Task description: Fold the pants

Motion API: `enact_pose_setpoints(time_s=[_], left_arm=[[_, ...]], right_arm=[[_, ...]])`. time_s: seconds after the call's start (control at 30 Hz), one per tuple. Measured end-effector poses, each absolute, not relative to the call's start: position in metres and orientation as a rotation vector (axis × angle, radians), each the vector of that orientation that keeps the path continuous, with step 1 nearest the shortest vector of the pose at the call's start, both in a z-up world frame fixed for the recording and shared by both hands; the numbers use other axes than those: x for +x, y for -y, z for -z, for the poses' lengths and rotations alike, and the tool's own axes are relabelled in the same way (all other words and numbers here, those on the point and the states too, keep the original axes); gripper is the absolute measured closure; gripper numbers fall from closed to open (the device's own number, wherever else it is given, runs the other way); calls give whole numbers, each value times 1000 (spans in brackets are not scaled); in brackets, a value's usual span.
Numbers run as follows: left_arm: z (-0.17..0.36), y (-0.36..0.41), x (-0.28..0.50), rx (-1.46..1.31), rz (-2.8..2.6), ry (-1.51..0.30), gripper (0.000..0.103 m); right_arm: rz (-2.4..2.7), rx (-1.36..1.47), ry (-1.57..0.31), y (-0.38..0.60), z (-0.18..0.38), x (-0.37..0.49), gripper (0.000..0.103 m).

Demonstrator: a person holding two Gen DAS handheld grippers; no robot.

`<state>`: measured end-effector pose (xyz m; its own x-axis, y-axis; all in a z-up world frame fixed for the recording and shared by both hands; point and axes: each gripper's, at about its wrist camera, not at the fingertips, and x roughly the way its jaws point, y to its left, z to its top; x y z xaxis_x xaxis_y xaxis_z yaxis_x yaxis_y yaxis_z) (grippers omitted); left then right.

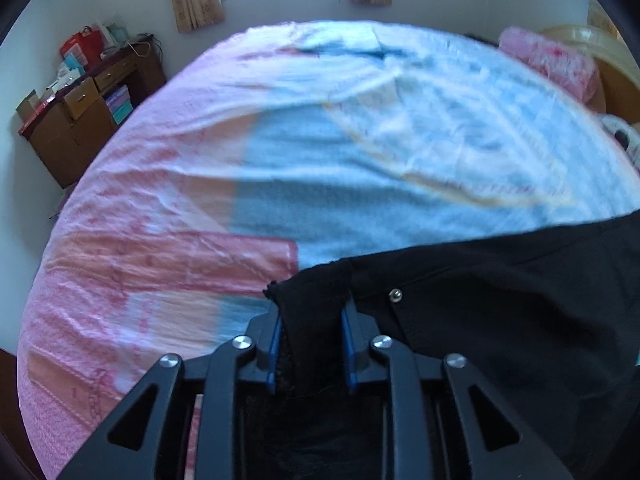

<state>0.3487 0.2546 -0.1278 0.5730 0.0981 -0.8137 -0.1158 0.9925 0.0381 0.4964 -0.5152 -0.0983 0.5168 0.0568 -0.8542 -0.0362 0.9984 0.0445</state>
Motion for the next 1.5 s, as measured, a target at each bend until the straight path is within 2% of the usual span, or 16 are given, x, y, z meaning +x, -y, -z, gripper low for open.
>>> enact_pose_setpoints(time_s=[0.33,0.5,0.63,0.73,0.8,0.83,0.9,0.93,1.0,1.1,1.2,1.3,1.5], left_arm=[[55,-265,271,-105,-37,-731,79],[56,-277,217,-172,14,-599,78],[73,-287,177,-230,50,-535,75],[89,-290,153,-245,78,-528,61],[103,-291,138,-247,65,-550,41],[108,-291,134,-245,63,-565,37],[118,-290,120,-234,54,-588,33],[122,-290,115,-226,45,-598,29],[127,-289,103,-201,30,-620,15],[131,-287,89,-153,23,-640,7],[135,-281,81,-118,23,-663,7],[140,-282,71,-149,24,-665,7],[140,-279,68,-120,-18,-643,7]], right_arm=[[-138,60,-777,533,-9,362,96],[-179,128,-686,561,-19,272,96],[-213,153,-673,582,4,201,95],[-234,156,-740,590,35,160,94],[-236,143,-832,588,56,146,91],[-222,144,-866,587,65,139,87],[-182,132,-886,586,72,125,59],[-164,133,-879,587,72,117,57],[-149,142,-870,588,69,107,57],[-176,154,-855,587,56,89,57],[-355,161,-842,548,34,78,57],[-493,35,-848,478,26,72,57],[-607,-282,-897,307,72,84,57]])
